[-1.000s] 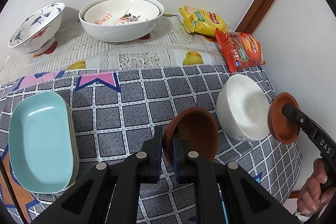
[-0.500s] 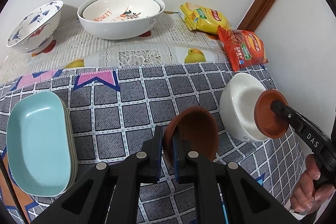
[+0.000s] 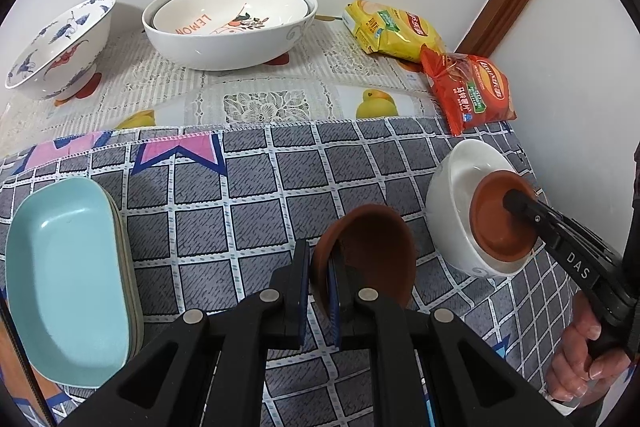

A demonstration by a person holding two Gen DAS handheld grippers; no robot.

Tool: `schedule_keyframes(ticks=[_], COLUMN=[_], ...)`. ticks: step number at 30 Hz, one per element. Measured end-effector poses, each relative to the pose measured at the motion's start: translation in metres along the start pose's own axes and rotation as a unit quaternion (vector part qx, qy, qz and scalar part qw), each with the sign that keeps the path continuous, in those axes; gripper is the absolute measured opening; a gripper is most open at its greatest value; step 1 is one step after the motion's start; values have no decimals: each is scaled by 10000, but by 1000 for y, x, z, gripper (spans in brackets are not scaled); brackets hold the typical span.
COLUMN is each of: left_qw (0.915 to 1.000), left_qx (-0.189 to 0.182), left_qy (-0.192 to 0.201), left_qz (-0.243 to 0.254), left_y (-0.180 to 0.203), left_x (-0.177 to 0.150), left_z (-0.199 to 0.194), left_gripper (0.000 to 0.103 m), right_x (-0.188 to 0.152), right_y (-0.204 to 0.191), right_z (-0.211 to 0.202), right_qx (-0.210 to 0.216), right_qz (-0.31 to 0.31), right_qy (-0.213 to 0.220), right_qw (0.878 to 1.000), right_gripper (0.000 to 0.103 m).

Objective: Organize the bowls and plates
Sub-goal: 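Lower the right tool's brown bowl into the white bowl while the left tool holds its bowl, then set the brown bowl down inside the white bowl and open the right tool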

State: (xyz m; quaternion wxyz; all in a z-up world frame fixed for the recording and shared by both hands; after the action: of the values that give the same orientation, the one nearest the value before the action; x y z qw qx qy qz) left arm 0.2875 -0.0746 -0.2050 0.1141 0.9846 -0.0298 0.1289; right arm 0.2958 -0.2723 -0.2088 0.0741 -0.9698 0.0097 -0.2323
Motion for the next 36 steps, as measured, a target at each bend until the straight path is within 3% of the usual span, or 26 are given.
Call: schedule_keyframes(ticks=[36], left_qw=[9999], left_qx=[-17], left_qy=[-109], left_qz=[-44], left_y=[-7], left_x=[6], left_z=[13], left_gripper=[9], right_x=[5], right_y=[-5], right_z=[25], right_qx=[-108], right_qz=[-115], right_qy=[-257], right_qw=[9995], right_gripper=[10])
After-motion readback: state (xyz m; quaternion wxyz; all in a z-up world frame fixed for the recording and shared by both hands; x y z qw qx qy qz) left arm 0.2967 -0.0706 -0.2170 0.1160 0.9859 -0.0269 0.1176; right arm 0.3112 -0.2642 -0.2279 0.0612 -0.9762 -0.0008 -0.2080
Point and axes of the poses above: each gripper's, at about its wrist camera, not at the fingertips, and z roughly the way its jaws point, y to its right, x to its top, the point moved 8 cm from there along z, roughly the way its jaws point, and after that the axes turned 11 degrees about -y, right-handed, at the moved point
